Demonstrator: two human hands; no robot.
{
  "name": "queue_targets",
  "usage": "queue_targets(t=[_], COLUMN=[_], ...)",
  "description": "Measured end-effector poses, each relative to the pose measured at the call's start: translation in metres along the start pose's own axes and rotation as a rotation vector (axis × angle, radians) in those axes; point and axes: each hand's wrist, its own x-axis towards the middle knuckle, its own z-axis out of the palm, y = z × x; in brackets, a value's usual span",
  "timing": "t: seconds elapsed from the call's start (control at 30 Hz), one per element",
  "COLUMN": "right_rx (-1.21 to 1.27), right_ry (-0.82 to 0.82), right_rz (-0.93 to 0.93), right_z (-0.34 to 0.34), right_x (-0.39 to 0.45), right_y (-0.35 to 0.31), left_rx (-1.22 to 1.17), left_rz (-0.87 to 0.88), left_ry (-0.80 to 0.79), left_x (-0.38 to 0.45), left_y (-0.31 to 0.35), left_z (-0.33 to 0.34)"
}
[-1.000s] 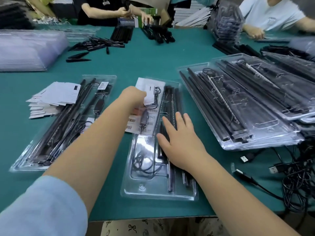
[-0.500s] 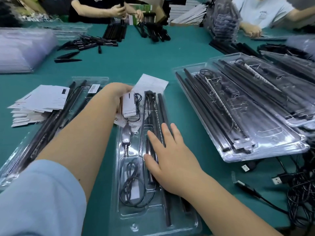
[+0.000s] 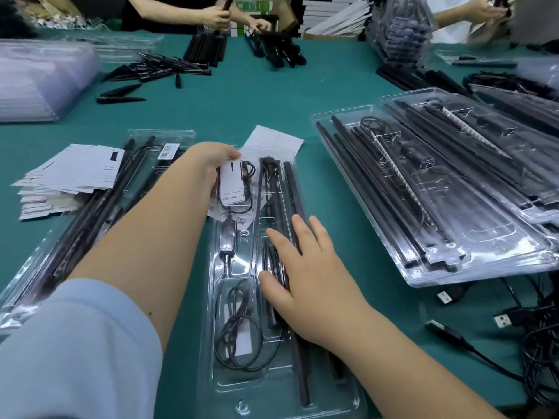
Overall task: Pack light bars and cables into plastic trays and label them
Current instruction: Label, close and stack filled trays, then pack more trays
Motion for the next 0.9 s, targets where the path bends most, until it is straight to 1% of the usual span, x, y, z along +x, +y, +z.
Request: queue_targets(t=[0.07,0.3,0.53,0.67,0.9], right_rx=[0.023,-0.058,-0.012,-0.001,-0.03], right_ry=[0.009,0.049,0.063,0.083,0.066], right_rz=[-0.012,-0.019,-0.02,-0.029,-0.039], right_z=[-0.0029,-0.004,-0.0011,-0.0021,-0.0021], right_x=[-0.0003,0.0008,0.0015,0.0002,-0.0017], right_y=[0.0009,0.0002,0.0015,0.0016,-0.0019], left_rx=[-0.01,-0.04,-0.005,-0.011,0.166], left_rz=[-0.009,-0.023,-0.005,-0.023,0.008], left_ry=[-0.003,-0.016,-0.025,-0.019,0.05], left_x=[-0.001,0.0,0.0008,-0.0015,0.0003], left_y=[0.0003,-0.0019,-0.0012,0.0003,0.0041], left_z=[0.0006,-0.0043,-0.0021,-0.0055,0.0022])
